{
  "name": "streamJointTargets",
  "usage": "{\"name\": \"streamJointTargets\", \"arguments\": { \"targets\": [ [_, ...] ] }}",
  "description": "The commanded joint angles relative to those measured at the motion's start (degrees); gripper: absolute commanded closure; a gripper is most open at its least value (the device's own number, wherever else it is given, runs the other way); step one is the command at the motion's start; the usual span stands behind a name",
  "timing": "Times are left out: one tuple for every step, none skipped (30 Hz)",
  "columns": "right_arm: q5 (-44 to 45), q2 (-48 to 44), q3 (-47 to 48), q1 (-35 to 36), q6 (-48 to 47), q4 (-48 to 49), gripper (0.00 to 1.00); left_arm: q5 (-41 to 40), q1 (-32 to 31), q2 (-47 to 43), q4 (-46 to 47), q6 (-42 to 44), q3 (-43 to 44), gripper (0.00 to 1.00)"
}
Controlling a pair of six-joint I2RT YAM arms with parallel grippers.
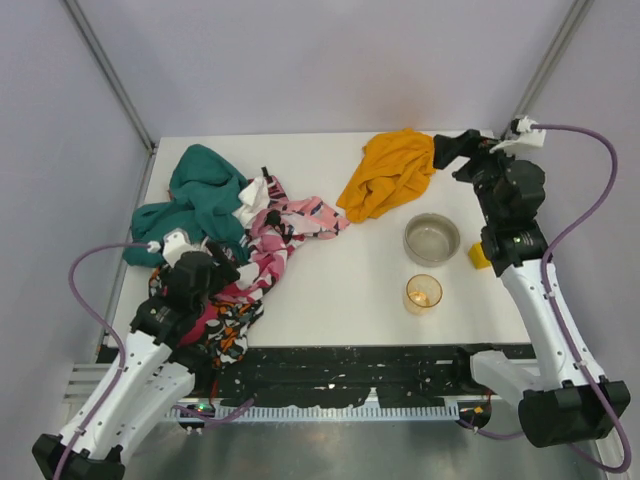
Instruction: Pick out a specific cloth from the pile
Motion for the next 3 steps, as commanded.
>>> {"name": "streamJointTargets", "arguments": {
  "targets": [
    [-5.82, 0.84, -3.07, -0.09, 1.72, -0.87, 0.05, -8.18, 1.02, -0.66, -5.44, -6.82, -1.21, 0.0],
    [-5.56, 1.02, -2.98, -0.09, 2.59, -1.13, 0.05, -7.66, 1.72, -0.57, -4.92, -6.99, -1.73, 0.0],
    [-4.77, 1.28, -2.89, -0.09, 3.03, -1.3, 0.05, -6.09, 2.6, -0.66, -3.69, -7.52, -2.7, 0.0]
  ]
}}
